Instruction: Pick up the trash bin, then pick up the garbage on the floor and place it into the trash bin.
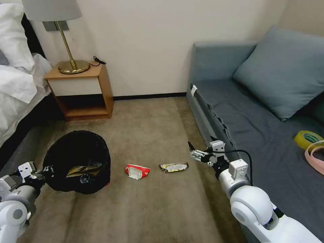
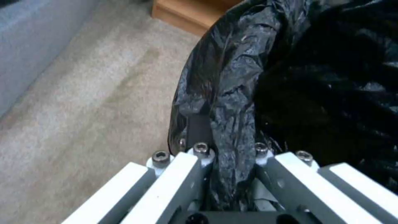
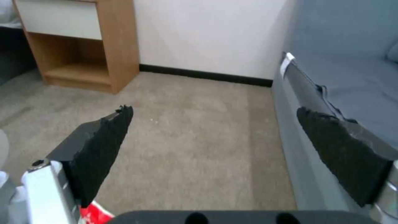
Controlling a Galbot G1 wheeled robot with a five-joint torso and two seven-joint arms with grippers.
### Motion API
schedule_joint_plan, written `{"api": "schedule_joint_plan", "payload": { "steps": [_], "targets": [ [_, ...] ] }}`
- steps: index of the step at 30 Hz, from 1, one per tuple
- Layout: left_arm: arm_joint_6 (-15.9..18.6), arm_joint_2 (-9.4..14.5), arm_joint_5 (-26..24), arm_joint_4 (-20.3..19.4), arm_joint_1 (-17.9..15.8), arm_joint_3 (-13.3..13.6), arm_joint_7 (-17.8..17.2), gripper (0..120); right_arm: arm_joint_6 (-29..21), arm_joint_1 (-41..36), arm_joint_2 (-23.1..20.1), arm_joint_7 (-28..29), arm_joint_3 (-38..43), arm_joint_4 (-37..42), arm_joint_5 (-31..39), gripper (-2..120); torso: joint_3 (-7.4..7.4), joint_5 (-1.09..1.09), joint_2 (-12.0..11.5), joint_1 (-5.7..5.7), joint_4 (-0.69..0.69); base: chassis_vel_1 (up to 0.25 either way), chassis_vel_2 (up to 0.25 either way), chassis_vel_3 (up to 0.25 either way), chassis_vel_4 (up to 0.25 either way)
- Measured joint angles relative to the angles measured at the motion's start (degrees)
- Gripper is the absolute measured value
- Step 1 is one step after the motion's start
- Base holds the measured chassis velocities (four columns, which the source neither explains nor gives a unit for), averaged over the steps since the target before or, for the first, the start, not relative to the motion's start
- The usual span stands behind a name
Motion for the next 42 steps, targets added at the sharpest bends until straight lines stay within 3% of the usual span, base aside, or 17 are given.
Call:
{"api": "schedule_joint_plan", "payload": {
  "steps": [18, 24, 27, 28, 32, 33, 35, 37, 38, 42],
  "targets": [
    [0.1, -0.2, -0.6, -0.2, -0.4, -0.7, 0.5, 2, -0.1, 1.7, -1.2, -0.9, -0.9, -1.0, 1.5, 100, 0.0, 0.0, 0.0, 0.0, -0.01, -0.136, 0.136, 0.14, -0.135],
    [-0.5, 0.0, 0.1, 0.5, -0.1, -1.2, 2.3, 2, 2.2, 7.4, -5.1, -9.2, -4.3, -7.0, 0.9, 100, 0.01, 0.0, 0.0, 0.01, -0.03, -0.078, 0.052, 0.052, -0.072],
    [-1.4, -0.3, 2.0, 0.6, 0.7, -0.2, 3.9, 2, 5.5, 21.0, -10.1, -18.5, -16.7, -16.9, 2.3, 100, 0.0, 0.01, 0.0, 0.0, -0.02, 0.0, 0.0, 0.0, 0.0],
    [-1.4, -0.3, 2.0, 0.6, 0.7, -0.2, 3.9, 2, 5.5, 21.0, -10.1, -18.5, -16.7, -16.9, 2.3, 100, 0.0, 0.01, 0.0, 0.0, -0.02, 0.0, 0.0, 0.0, 0.0],
    [-2.3, -0.5, 4.6, -0.6, 1.1, 2.1, 5.1, 2, 5.2, 40.4, -10.3, -28.7, -35.3, -27.2, 6.4, 100, 0.0, -0.03, 0.0, 0.01, -0.01, 0.0, 0.0, 0.0, 0.0],
    [-2.3, -0.5, 4.6, -0.6, 1.1, 2.1, 5.1, 2, 5.2, 40.4, -10.3, -28.7, -35.3, -27.2, 6.4, 100, 0.0, -0.03, 0.0, 0.01, -0.01, 0.0, 0.0, 0.0, 0.0],
    [-2.7, -0.6, 6.1, -1.5, 1.2, 3.4, 5.7, 2, 4.0, 51.1, -7.3, -34.4, -46.3, -34.5, 8.8, 100, 0.01, 0.04, 0.0, 0.01, -0.03, 0.0, 0.0, 0.0, 0.0],
    [-2.8, -0.6, 6.3, -1.7, 1.2, 3.6, 5.8, 2, 3.8, 53.3, -6.6, -35.5, -48.3, -36.0, 9.3, 100, 0.0, 0.03, 0.0, 0.01, -0.01, 0.0, 0.0, 0.0, 0.0],
    [-2.8, -0.6, 6.6, -2.0, 1.1, 3.9, 5.9, 2, 3.6, 57.4, -4.8, -37.9, -52.8, -39.6, 10.2, 100, 0.0, -0.06, 0.0, 0.0, 0.01, 0.0, 0.0, 0.0, 0.0],
    [-3.8, -0.8, 8.7, -1.9, 0.4, 4.0, 6.9, 2, 4.5, 66.2, 1.6, -48.0, -68.1, -53.3, 11.6, 100, 0.01, 0.02, 0.0, 0.01, 0.02, 0.0, 0.0, 0.0, 0.0]
  ]
}}
